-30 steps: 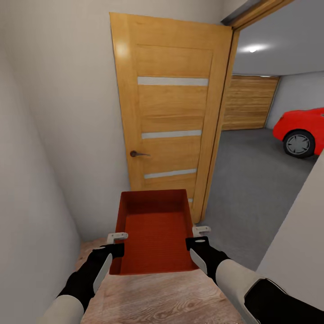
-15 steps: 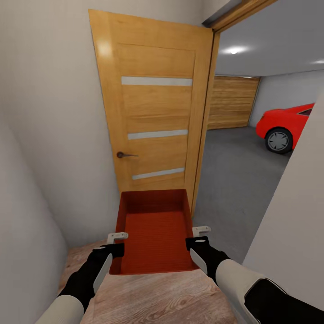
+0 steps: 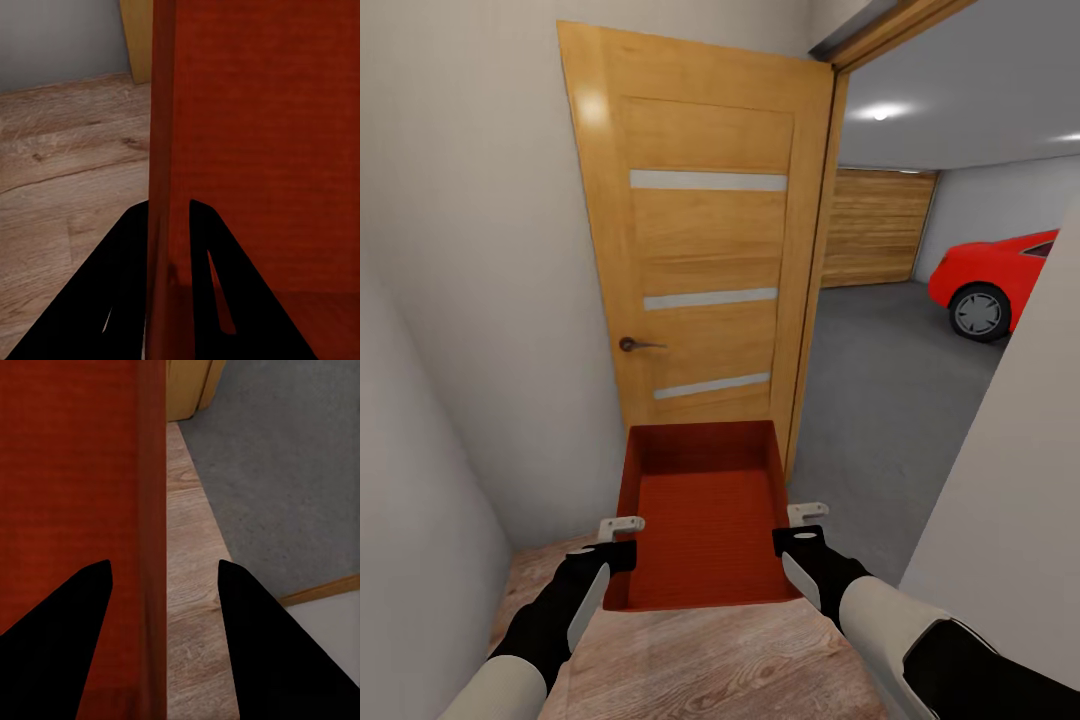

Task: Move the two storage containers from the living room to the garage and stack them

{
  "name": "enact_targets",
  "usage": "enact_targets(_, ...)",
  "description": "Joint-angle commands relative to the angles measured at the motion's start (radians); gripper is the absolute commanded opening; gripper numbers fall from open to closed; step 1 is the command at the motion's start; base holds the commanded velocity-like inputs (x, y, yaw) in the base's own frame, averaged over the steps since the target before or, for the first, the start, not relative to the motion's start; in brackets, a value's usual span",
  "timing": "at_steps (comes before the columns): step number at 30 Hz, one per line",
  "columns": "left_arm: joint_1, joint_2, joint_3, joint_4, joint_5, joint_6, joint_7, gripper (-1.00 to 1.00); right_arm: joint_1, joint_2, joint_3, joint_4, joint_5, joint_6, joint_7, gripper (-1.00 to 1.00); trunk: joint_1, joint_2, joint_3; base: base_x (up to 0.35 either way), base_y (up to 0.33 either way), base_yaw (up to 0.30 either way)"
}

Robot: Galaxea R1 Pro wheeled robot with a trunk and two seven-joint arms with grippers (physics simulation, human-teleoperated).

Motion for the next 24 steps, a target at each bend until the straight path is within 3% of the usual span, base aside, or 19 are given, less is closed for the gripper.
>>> enact_targets(1,-0.001,0.005,0.000,-0.003,-0.031,-0.031,0.015,-1.00,0.000,-0.001,0.038,0.000,-0.041,0.005,0.008,-1.00,0.001,-0.003,-0.003,0.000,0.000,0.000)
enact_targets(13,-0.001,0.005,-0.002,-0.003,-0.031,-0.031,0.015,-1.00,-0.001,-0.002,0.038,0.000,-0.041,0.005,0.008,-1.00,0.001,-0.003,-0.003,0.000,0.000,-0.012)
enact_targets(24,-0.001,0.005,-0.002,-0.002,-0.031,-0.031,0.014,-1.00,0.000,-0.001,0.038,0.000,-0.042,0.005,0.008,-1.00,0.001,-0.003,-0.003,0.042,0.042,-0.220)
